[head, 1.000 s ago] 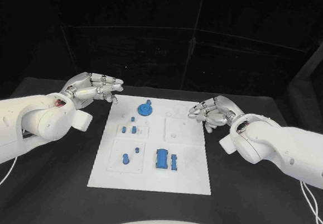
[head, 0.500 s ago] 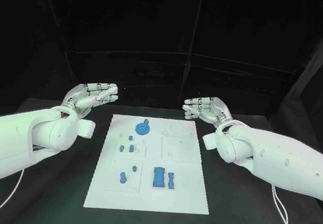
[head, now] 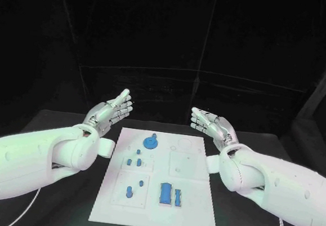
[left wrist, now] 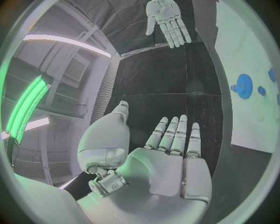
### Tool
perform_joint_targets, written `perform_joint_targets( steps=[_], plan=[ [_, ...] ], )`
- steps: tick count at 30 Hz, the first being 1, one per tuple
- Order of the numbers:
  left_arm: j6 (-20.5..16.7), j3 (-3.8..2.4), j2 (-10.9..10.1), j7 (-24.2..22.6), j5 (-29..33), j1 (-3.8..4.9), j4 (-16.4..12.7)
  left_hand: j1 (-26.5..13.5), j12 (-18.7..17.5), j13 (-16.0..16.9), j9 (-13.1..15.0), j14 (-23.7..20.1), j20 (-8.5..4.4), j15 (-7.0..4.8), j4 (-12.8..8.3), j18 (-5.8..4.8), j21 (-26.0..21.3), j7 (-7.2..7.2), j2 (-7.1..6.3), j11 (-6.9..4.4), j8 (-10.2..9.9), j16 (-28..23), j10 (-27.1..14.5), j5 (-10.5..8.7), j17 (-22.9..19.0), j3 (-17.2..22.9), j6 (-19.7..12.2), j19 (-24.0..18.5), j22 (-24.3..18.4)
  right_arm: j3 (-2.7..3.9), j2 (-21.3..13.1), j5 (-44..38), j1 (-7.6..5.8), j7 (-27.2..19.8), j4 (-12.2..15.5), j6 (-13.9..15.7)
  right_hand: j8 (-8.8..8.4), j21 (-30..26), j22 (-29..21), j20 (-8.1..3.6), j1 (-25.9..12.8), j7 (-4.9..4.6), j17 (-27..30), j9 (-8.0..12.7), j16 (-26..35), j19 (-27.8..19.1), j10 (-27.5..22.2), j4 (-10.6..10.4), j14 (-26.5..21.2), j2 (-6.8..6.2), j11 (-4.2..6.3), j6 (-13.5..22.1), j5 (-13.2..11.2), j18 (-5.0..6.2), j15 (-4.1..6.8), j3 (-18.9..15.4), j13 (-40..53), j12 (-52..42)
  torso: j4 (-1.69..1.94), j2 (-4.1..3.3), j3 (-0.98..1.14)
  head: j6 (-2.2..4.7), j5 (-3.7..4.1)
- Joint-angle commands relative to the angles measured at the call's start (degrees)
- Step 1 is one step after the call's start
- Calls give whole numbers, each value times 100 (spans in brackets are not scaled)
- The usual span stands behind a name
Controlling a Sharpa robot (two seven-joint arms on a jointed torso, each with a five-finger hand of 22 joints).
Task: Assemble the parts on the task board
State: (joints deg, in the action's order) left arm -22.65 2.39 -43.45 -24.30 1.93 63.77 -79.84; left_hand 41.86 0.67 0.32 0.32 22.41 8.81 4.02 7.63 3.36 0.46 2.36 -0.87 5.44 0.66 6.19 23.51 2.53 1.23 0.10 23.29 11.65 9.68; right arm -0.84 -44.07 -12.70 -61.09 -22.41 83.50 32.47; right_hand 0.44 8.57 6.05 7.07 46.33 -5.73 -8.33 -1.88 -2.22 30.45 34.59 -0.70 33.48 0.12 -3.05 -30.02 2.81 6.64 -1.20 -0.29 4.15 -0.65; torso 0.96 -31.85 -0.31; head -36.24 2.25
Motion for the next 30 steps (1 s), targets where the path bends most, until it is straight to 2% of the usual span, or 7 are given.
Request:
perform_joint_targets(
  steps=[1,5,6,9,10,11,30],
  plan=[
    [-1058,-68,-36,-311,-115,-99,-321,-1335,-67,-32,-32,-714,-283,-402,-241,-336,-46,-236,87,-544,-66,-193,-747,-253,-123,-10,-742,-369,-308,38,-28,875,35,-533,299,811,-44,-279,-198,-229,-1507,573,272,188,222,-990,-1124,70,-1089,-12,305,976,-281,-200,120,29,-415,65,-79,55,26,138,-168],
    [-1656,-162,-84,-442,-158,-243,-700,-1795,-67,-32,-32,-959,-395,-402,-314,-336,-46,-236,87,-544,-66,-619,-1005,-253,-123,-10,-997,-482,-415,75,-55,1188,81,-696,574,1092,-44,-368,-605,-302,-1986,573,356,188,222,-1305,-1485,70,-1436,-12,305,1286,-281,-239,120,29,-415,65,-96,67,31,187,-225],
    [-1756,-178,-93,-464,-165,-267,-764,-1894,-67,-32,-32,-1014,-409,-402,-339,-336,-46,-236,87,-544,-66,-619,-1061,-253,-123,-10,-1052,-516,-438,79,-58,1226,86,-716,607,1125,-44,-384,-605,-707,-2089,573,376,188,222,-1375,-1560,70,-1510,-12,305,1355,-281,-262,120,29,-415,65,-96,67,31,187,-225],
    [-1987,-214,-111,-514,-181,-322,-911,-2136,-67,-32,-32,-1143,-465,-402,-763,-336,-46,-236,87,-544,-66,-619,-1200,-253,-123,-10,-1187,-579,-494,84,-62,1270,93,-739,645,1165,-44,-434,-605,-707,-2358,573,424,188,222,-1542,-1761,70,-1703,-12,305,1530,-281,-262,120,29,-415,65,-96,67,31,187,-225],
    [-2042,-223,-116,-526,-185,-335,-945,-2222,-67,-32,-32,-1188,-881,-402,-763,-336,-46,-236,87,-544,-66,-619,-1245,-253,-123,-10,-1235,-600,-515,84,-62,1270,93,-739,645,1165,-44,-454,-605,-707,-2445,573,833,188,222,-1602,-1825,70,-1767,-12,305,1583,-281,-262,120,29,-415,65,-96,67,31,187,-225],
    [-2102,-232,-121,-539,-190,-350,-984,-2345,-67,-32,-32,-1255,-881,-402,-763,-336,-46,-236,87,-544,-66,-619,-1319,-253,-123,-10,-1304,-642,-542,84,-62,1270,93,-739,645,1165,-44,-857,-605,-707,-2596,573,833,188,222,-1705,-1937,70,-1877,-12,305,1681,-281,-664,120,29,-415,65,-96,67,31,187,-225],
    [-2147,-239,-124,-549,-193,-361,-1012,-3328,-67,-32,-32,-1768,-881,-402,-763,-336,-46,-236,87,-544,-66,-619,-1857,-253,-123,-10,-1844,-1165,-968,84,-62,1270,93,-739,645,1165,-44,-857,-605,-707,-3675,573,833,188,222,-2416,-2741,70,-2654,-12,305,2384,-281,-664,120,29,-415,65,-96,67,31,187,-225]
  ],
)
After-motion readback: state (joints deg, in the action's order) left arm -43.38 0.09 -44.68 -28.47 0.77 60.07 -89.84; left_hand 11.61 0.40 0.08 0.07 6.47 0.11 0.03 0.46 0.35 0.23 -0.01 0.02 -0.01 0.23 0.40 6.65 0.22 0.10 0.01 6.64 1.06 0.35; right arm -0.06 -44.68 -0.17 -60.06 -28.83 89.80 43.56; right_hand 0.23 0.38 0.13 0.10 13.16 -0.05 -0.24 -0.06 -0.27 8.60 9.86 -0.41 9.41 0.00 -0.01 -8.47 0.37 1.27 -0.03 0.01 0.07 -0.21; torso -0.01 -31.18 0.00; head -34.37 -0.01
